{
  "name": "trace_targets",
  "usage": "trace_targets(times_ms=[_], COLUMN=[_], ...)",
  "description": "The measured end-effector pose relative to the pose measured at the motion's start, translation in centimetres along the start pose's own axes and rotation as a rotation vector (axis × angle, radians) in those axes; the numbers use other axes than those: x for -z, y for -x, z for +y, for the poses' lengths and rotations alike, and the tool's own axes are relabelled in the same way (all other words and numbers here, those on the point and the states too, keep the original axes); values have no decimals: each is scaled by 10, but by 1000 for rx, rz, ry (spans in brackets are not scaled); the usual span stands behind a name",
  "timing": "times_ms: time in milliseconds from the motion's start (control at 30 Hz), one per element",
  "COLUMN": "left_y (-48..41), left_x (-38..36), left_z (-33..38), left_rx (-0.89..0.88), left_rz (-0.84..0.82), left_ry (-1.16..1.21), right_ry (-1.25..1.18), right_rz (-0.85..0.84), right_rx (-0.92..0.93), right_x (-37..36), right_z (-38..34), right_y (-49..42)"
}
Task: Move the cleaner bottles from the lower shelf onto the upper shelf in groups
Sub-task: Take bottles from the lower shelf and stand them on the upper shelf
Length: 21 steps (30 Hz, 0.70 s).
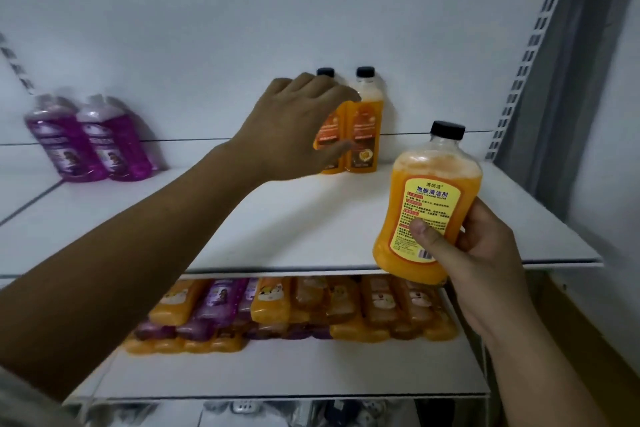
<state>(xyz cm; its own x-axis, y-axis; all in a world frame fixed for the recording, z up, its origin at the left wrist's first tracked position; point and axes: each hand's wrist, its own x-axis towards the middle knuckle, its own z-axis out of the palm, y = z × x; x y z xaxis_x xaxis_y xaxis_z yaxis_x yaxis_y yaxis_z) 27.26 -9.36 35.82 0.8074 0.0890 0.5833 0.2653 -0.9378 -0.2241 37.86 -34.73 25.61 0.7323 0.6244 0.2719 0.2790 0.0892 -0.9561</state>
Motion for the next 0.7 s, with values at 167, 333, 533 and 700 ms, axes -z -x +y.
trace_targets(times_ms=[167, 333, 533, 700], left_y=[86, 180, 298, 408], left_x=[33, 74, 136, 186], left_z=[-4, -19, -49, -76], left_rx=[113, 287, 559, 778], left_rz=[-111, -277, -327, -321], left_ry=[-45, -103, -141, -196], right_ry=[-104, -101, -108, -129], right_rz=[-157, -352, -603, -749], right_rx=[14, 35, 108, 140], right_x=[-30, -80, -179, -285], right_z=[-1, -7, -36, -60], right_y=[1, 11, 49, 92])
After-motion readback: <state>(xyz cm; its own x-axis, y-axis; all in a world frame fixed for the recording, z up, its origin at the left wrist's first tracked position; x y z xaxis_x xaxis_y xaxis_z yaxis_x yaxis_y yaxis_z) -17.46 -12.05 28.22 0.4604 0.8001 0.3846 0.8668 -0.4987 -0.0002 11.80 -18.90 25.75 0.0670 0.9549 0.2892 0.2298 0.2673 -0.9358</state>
